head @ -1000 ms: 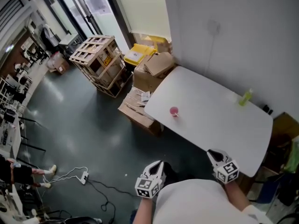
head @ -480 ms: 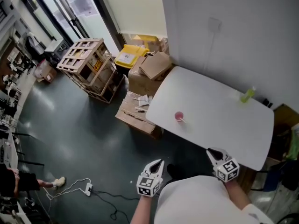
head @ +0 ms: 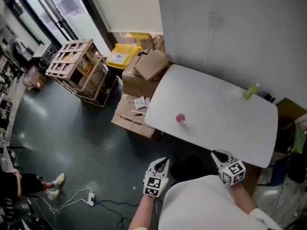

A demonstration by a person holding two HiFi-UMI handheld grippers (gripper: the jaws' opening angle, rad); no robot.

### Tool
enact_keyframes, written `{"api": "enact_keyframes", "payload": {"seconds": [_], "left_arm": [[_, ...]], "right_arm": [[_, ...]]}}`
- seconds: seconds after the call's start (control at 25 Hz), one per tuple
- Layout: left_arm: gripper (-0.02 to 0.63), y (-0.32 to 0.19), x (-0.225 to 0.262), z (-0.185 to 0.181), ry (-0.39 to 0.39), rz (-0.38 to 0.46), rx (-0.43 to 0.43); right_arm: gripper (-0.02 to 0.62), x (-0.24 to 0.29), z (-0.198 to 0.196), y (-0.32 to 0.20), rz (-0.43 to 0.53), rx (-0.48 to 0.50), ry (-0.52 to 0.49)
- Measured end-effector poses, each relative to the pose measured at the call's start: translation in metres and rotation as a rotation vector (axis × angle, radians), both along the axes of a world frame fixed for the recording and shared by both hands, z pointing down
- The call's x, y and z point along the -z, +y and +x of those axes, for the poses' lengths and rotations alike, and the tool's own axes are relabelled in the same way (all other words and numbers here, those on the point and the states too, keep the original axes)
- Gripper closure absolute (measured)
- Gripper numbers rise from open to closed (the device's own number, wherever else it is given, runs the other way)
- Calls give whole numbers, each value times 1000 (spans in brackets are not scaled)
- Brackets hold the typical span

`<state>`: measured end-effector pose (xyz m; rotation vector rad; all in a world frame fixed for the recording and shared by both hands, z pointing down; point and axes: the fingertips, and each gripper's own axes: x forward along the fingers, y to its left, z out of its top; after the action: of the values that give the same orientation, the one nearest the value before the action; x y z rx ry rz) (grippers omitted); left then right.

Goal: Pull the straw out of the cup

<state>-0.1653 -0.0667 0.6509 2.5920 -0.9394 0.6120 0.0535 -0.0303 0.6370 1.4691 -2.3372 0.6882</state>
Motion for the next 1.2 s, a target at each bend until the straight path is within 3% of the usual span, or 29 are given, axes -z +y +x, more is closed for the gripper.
{"api": "enact_keyframes", "payload": {"seconds": [0.2, 0.52, 0.72, 1.2], "left_arm": [[604, -24, -2, 30, -8, 4, -25], [603, -67, -10, 73, -71, 15, -23], [603, -93, -29, 90, -161, 40, -41], [564, -143, -102, 131, -376, 92, -203]], "right_arm": [[546, 1, 20, -22, -10, -3, 4], [546, -5, 42, -80, -42, 75, -23], [546, -19, 50, -105, -78, 117, -48], [546, -61, 57, -133, -206, 198, -96]]}}
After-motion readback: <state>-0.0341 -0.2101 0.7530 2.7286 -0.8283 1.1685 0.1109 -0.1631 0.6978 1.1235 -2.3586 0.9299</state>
